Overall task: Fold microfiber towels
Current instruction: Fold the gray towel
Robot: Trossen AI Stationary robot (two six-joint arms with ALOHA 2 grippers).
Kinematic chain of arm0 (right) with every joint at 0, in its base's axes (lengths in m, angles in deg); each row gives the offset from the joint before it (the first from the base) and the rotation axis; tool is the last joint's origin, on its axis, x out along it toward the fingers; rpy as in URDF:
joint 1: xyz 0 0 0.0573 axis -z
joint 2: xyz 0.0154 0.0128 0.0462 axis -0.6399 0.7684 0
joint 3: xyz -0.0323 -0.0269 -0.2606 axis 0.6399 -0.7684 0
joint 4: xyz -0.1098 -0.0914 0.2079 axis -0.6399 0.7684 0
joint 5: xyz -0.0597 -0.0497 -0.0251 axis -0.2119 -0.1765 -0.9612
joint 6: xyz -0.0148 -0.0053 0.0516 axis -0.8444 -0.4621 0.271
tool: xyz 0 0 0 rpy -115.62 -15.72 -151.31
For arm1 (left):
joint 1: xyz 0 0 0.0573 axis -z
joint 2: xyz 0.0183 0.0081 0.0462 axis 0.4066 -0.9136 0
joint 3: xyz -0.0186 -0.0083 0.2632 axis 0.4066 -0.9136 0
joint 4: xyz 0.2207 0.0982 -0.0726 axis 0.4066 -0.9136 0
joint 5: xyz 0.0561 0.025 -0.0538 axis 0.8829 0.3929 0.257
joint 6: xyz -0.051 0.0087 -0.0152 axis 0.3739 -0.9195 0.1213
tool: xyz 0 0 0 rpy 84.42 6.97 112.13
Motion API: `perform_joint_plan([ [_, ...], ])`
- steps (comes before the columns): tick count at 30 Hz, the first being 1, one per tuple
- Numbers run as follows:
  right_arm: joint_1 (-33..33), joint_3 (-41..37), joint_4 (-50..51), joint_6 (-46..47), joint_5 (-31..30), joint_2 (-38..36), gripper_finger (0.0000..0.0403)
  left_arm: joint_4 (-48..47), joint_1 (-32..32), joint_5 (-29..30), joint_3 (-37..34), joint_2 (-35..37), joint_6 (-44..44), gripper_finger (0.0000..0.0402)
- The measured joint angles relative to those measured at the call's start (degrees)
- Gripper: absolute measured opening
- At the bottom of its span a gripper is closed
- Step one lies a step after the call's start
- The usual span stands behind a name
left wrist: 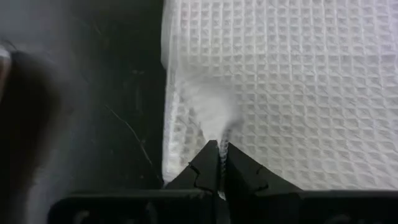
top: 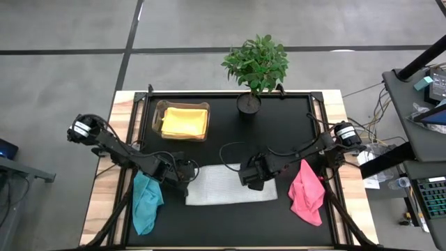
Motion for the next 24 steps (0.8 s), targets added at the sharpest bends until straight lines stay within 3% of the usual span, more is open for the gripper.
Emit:
perform_joint_plan([
  [4,-0.3,0.0,0.04,-0.25,0.09,0.0,0.0137,-0.39,0.0,0.34,0.0,0.1,-0.35,0.0014],
  [9,-3.11,-0.01,0.01,0.65,0.39,0.0,0.0145,-3.67,0.0,0.66,0.0,0.43,-0.3,0.0066],
  [18,-9.2,-0.02,-0.49,12.43,3.49,-0.5,0.0145,-4.92,-0.11,1.25,0.65,3.06,-1.65,0.0159],
  [24,-14.23,-0.02,-0.5,16.77,5.06,-0.87,0.0151,-4.07,0.54,0.36,2.89,6.24,-3.2,0.0171],
])
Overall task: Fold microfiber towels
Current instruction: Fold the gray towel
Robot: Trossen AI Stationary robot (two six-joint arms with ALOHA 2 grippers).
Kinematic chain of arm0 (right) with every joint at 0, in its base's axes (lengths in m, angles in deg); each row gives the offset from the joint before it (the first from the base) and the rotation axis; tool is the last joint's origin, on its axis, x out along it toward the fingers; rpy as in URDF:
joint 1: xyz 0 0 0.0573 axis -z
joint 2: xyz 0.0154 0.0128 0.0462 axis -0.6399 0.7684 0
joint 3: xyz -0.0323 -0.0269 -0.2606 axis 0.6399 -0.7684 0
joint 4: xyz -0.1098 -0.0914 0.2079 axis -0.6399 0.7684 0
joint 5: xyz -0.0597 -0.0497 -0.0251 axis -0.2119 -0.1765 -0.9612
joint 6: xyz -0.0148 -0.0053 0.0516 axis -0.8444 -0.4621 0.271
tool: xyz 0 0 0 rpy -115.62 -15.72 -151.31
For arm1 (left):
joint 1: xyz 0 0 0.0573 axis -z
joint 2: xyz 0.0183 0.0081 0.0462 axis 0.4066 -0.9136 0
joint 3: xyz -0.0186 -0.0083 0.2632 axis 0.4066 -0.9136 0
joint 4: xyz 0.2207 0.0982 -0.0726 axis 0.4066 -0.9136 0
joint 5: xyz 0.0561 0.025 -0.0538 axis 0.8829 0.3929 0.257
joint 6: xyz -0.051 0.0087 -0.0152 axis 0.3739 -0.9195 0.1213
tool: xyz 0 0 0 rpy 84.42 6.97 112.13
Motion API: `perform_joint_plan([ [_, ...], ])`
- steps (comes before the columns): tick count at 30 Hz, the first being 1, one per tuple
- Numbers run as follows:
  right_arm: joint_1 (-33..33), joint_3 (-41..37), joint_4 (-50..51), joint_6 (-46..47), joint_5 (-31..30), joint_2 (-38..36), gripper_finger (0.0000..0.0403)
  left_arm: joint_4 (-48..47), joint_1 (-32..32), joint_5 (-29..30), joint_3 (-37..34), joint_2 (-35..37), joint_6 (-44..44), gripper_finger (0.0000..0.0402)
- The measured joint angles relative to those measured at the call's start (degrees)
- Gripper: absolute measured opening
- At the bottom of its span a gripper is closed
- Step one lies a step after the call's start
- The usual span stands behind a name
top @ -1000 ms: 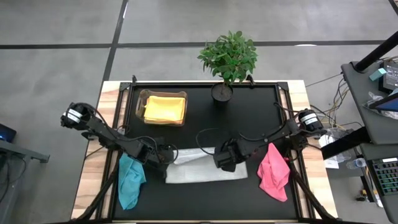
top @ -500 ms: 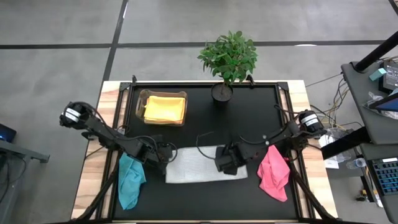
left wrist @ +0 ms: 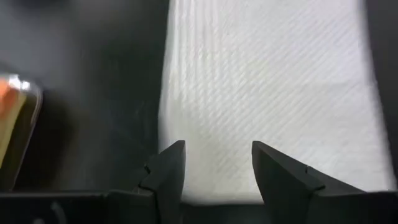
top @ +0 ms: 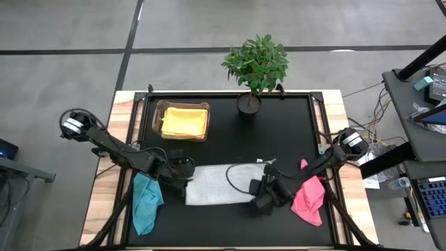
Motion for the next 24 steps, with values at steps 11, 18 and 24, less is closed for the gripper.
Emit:
perform_joint_plan([
  [11,-2.41,-6.65,-17.57,-3.7,-9.12,-0.11,0.012,17.24,2.54,-0.61,-0.57,-1.81,-7.23,0.0171],
  [18,1.69,-17.49,-37.07,-10.44,-9.08,-0.7,0.0093,17.76,2.52,-1.64,-0.7,-6.14,-7.37,0.0171],
  [24,8.71,-24.69,-50.88,-16.71,-6.94,-0.83,0.0069,17.82,1.82,-1.8,-0.63,-9.8,-7.61,0.0171],
])
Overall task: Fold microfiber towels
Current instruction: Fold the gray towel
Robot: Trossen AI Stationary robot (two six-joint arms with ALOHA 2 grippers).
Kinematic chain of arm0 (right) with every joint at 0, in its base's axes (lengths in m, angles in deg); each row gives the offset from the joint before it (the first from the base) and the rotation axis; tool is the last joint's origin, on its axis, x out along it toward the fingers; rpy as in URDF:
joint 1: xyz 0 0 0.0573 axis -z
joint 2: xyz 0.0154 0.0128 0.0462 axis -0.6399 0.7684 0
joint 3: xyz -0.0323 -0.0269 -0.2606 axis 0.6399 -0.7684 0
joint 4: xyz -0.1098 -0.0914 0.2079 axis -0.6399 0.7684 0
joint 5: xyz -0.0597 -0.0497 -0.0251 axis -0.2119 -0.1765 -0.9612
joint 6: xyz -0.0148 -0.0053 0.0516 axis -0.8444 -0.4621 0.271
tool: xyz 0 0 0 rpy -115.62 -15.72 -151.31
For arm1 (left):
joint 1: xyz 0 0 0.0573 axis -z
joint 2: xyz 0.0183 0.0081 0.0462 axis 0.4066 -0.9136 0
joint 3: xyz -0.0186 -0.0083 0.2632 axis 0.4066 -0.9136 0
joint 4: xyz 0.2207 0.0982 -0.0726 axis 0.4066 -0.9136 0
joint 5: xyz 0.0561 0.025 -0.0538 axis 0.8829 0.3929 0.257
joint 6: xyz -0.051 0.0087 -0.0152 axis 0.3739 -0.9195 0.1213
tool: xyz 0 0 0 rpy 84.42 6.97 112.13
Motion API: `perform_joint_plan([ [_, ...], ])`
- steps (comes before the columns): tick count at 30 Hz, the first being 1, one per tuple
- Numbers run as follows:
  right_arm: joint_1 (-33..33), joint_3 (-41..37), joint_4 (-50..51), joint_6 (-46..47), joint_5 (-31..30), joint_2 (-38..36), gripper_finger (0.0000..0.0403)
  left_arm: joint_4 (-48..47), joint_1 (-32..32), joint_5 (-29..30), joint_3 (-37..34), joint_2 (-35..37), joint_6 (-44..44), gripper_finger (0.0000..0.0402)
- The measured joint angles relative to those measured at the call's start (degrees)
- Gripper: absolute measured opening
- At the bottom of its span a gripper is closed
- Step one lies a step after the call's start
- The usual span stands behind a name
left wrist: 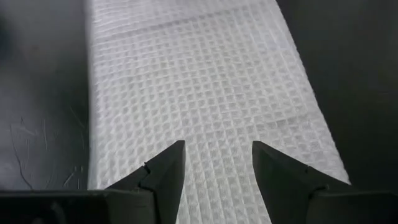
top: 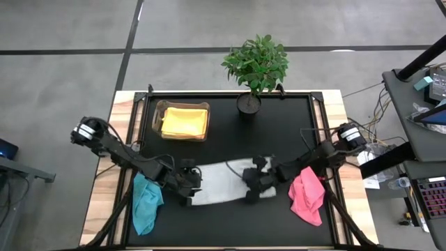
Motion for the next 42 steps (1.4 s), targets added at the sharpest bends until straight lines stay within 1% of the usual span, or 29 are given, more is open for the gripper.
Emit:
perform_joint_plan([
  [4,3.49,-1.51,-1.71,0.16,4.58,-0.24,0.006,0.13,-0.2,-0.33,0.01,-1.95,1.35,0.0171],
  [12,5.58,-1.87,-1.36,1.89,10.19,-0.26,0.0059,0.16,-1.09,-0.58,-0.02,-4.15,1.86,0.0171],
  [18,6.69,-1.89,-1.04,-0.41,10.58,0.01,0.0059,-0.07,-1.49,-0.56,-0.54,-4.64,1.9,0.0171],
  [26,10.21,-1.93,-0.96,-3.81,10.32,0.11,0.0059,0.39,-3.72,0.48,-0.62,-6.92,1.64,0.0171],
  [30,12.74,-1.95,0.05,-5.48,10.08,-0.34,0.0059,0.63,-5.56,4.95,-0.55,-7.95,1.56,0.0171],
  [33,13.9,-2.13,0.7,-5.9,10.27,-2.01,0.0059,-0.19,-6.78,6.35,-0.61,-7.24,-0.44,0.0171],
  [36,14.68,-2.34,2.68,-5.74,13.82,-4.72,0.0059,-1.0,-7.26,6.35,-0.76,-5.36,-2.69,0.0171],
  [39,15.21,-2.31,3.88,-0.51,17.61,-8.16,0.0059,-0.61,-7.22,6.34,-0.73,-3.25,-4.5,0.0171],
  [42,15.58,-2.24,7.47,6.31,18.93,-11.4,0.0066,-0.59,-7.19,6.32,-0.73,-1.16,-5.47,0.0171],
])
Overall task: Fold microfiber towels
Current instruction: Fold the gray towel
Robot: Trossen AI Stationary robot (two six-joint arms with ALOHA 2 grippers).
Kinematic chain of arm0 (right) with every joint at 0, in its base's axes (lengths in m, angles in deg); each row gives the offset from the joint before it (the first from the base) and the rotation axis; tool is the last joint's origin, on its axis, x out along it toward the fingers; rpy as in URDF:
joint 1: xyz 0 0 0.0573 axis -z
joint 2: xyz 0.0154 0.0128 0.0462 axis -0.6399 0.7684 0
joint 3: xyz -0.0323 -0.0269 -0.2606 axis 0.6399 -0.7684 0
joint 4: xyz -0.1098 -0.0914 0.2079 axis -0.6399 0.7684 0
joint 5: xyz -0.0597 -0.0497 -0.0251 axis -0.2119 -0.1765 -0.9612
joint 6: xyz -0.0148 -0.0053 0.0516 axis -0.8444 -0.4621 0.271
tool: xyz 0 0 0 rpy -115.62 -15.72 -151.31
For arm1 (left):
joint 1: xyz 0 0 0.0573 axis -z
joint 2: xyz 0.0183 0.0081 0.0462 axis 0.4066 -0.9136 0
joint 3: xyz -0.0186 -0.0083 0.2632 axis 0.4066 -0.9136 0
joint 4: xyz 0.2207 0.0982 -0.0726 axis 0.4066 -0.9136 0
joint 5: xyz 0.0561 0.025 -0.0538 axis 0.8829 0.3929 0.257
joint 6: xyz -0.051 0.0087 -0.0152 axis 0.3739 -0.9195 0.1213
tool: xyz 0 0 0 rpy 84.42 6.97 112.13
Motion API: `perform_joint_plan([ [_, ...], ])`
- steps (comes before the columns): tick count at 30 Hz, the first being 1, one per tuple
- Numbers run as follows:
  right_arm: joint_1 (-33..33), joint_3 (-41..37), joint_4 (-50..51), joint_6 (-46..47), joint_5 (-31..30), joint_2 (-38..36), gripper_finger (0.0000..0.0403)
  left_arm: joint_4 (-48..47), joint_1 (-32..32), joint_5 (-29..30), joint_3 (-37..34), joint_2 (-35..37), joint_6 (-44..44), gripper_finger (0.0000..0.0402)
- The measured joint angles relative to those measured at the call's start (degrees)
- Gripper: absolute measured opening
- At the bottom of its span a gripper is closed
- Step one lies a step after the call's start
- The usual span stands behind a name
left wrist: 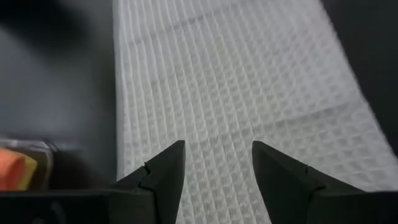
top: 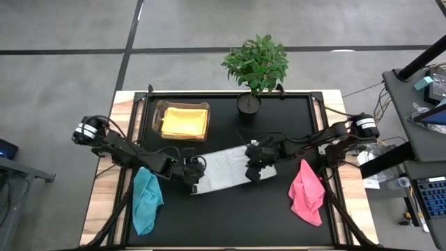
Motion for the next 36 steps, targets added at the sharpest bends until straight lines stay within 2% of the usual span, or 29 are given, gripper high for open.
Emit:
perform_joint_plan([
  [5,-0.03,0.04,7.85,13.1,3.45,-4.57,0.0112,0.16,0.02,-0.08,0.0,2.23,-0.2,0.0171],
  [9,-0.11,0.1,19.1,20.38,3.58,-7.21,0.0162,0.15,0.15,-0.2,0.0,2.52,-0.16,0.0171],
  [12,-0.12,0.07,27.16,23.58,2.48,-8.48,0.0198,0.44,0.22,-0.25,0.0,2.3,-0.14,0.0171],
  [14,-0.05,-0.6,28.18,24.35,1.92,-8.98,0.022,0.51,0.22,-0.3,0.0,2.3,-0.11,0.0171],
  [21,3.22,-4.48,26.09,23.28,-0.45,-9.62,0.0281,0.56,0.2,-0.3,0.0,2.21,-0.16,0.0171],
  [24,5.83,-7.73,20.08,22.12,-0.43,-9.62,0.0294,0.54,0.2,-0.3,0.0,2.16,-0.14,0.0171],
  [28,8.17,-12.22,10.14,21.24,1.67,-9.61,0.0299,0.54,0.2,-0.28,0.0,2.16,-0.18,0.0171],
  [33,8.63,-15.78,5.07,22.6,1.82,-9.67,0.0297,0.54,0.2,-0.28,0.0,2.16,-0.18,0.0171],
  [36,8.68,-16.63,-1.35,22.58,3.0,-9.6,0.0297,0.54,0.2,-0.26,-0.01,2.14,-0.18,0.0171],
])
